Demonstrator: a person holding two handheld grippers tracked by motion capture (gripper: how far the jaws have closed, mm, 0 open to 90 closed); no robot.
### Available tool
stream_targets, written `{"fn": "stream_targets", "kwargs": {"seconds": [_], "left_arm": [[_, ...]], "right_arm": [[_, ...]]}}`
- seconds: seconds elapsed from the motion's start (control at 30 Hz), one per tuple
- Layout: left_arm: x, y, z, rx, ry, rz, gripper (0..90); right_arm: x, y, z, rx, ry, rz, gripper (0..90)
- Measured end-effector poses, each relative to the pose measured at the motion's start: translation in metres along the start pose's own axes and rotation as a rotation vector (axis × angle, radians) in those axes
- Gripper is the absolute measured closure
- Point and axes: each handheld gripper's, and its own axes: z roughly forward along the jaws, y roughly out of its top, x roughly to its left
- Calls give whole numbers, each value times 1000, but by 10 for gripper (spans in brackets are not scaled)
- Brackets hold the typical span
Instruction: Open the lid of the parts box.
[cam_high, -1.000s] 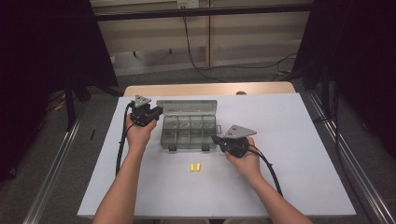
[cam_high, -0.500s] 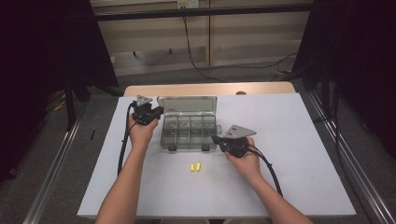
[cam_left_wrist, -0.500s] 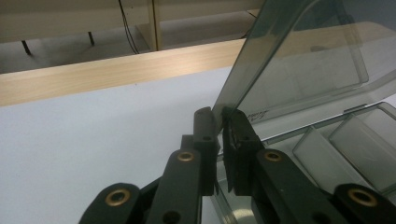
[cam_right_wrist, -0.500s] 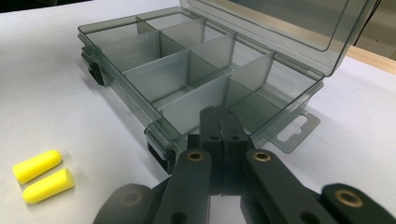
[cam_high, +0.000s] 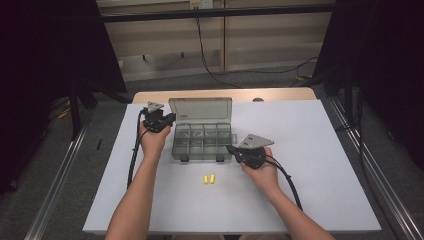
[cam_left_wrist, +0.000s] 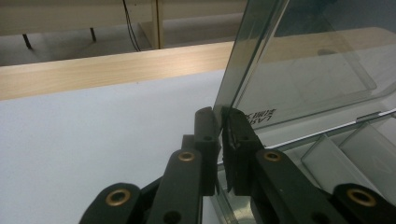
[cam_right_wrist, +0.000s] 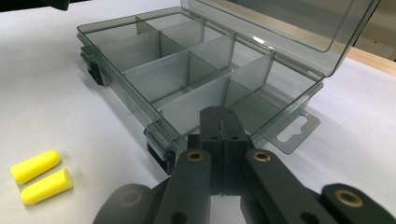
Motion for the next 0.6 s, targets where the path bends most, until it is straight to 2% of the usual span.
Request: {"fn": "stream_targets", "kwargs": {"seconds": [0.27,0.4,0.53,0.6], "left_arm": [[2,1,4,11,4,-7,853],[3,0,7,12,-4,-42,853],[3,-2,11,21,8,-40,854],[2,-3,13,29,15,-24,854]], "right_arm": [[0,0,1,-2,2,1,900],[0,0,1,-2,1,1,900],[0,0,2,-4,1,-1,900],[0,0,2,-4,2,3,900]]}}
